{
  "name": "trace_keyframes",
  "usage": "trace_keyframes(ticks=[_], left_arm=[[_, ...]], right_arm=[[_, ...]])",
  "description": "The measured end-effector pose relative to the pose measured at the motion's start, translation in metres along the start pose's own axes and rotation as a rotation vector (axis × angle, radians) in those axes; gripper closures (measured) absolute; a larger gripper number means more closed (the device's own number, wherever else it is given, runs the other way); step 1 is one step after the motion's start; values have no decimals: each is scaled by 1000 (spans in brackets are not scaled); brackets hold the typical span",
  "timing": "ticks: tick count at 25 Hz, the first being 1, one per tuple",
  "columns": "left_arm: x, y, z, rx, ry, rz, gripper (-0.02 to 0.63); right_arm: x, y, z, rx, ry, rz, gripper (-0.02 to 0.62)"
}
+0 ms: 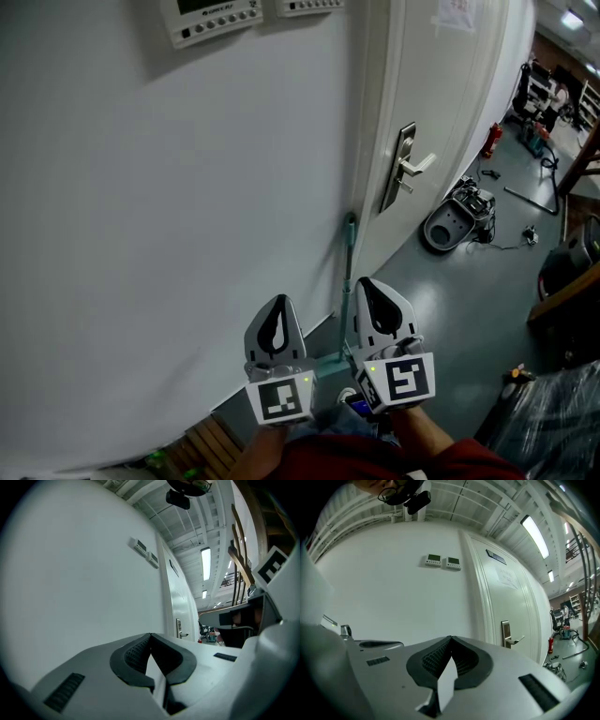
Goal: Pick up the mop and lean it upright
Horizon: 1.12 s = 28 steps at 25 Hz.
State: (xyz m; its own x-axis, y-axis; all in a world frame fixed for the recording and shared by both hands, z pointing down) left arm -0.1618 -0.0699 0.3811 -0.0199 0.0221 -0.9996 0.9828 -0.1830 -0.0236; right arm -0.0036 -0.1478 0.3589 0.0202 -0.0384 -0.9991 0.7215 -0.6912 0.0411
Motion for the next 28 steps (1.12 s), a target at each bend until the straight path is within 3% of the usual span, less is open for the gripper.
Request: trace_keyframes(ticks=[28], left_arm=[[4,4,2,-12,7,17,592]], right_arm=[[-15,12,-2,-44,-42,-10,578]])
Point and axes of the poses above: the fingertips, and each gripper's own axes: z forward along the fingers, y to its right, x out of its top, the point moved 10 cm from there along -z, backward along the fingers, and after that the axes turned 4 degrees about -y, right-handed, at the moved point
